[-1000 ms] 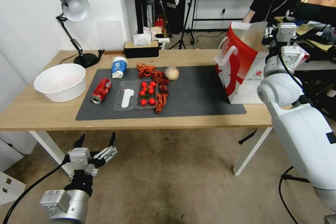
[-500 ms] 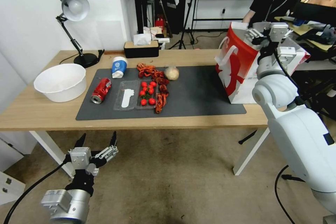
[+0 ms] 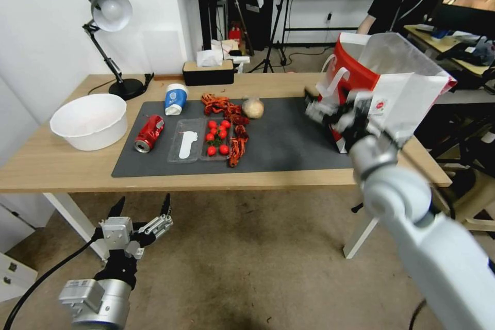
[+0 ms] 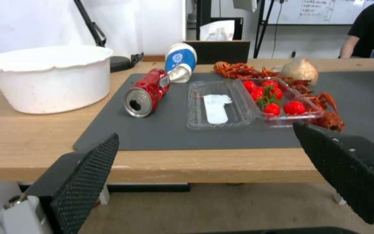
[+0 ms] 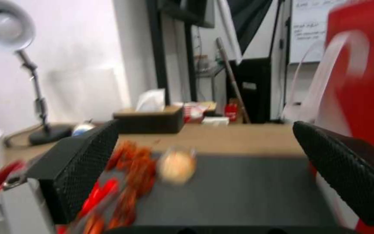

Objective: Pick up the trash from the table and place it into the takeout bag.

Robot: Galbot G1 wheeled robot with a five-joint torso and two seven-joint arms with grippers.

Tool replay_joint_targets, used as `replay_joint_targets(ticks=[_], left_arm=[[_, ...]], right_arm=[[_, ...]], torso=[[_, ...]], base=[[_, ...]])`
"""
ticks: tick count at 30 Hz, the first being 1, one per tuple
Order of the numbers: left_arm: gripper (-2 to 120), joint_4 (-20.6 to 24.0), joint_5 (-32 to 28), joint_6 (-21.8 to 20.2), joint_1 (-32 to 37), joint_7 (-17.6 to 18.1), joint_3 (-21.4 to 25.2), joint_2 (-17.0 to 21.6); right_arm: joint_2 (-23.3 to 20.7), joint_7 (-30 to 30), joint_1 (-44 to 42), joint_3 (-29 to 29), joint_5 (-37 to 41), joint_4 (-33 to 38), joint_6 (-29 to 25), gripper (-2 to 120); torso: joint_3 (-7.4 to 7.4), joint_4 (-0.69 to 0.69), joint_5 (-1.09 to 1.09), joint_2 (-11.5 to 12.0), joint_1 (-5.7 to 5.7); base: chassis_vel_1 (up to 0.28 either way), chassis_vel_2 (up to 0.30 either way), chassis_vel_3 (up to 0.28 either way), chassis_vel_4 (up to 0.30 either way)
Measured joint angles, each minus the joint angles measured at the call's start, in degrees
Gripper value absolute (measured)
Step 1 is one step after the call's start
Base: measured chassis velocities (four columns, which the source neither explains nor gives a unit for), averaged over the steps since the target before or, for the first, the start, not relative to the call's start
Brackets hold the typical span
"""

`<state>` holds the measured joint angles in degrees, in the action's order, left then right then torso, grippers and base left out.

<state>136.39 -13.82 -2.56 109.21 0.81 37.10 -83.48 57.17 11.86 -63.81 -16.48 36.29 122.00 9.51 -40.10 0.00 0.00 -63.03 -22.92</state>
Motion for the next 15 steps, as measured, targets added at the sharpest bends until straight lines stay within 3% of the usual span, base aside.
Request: replay_joint_targets(ticks=[1,6,8,15], left_arm=[[100,-0.2,-0.2,0.0,-0.1,0.0,0.0,0.1],[100,-0.6,-0.3,0.1,-0.4,0.0,-0.3,0.2],[100,-0.8,-0.3,0.1,-0.5,0.0,-0.5,0.2],[100,-1.3,-0.3,0.2,-0.7,-0.1,-0.7,0.3]], right_arm=[[1.2,-2.2,-5.4,-0.8,-2.8,0.4,-2.9,100],[3.0,-6.2,-14.2,-3.2,-6.0,0.3,-10.1,100],[3.8,-7.5,-18.2,-5.0,-7.7,-0.7,-15.9,100],[5.4,-7.2,-23.8,-7.1,-10.6,-1.7,-21.8,100]], torso=[[0.0,0.01,0.01,0.0,0.0],[0.0,-0.02,-0.01,0.0,0.01],[0.0,-0.01,0.0,0.0,0.0],[0.0,-0.01,0.0,0.0,0.01]], base=[[0.0,0.0,0.0,0.0],[0.0,0.0,0.0,0.0],[0.0,0.0,0.0,0.0],[0.0,0.0,0.0,0.0]])
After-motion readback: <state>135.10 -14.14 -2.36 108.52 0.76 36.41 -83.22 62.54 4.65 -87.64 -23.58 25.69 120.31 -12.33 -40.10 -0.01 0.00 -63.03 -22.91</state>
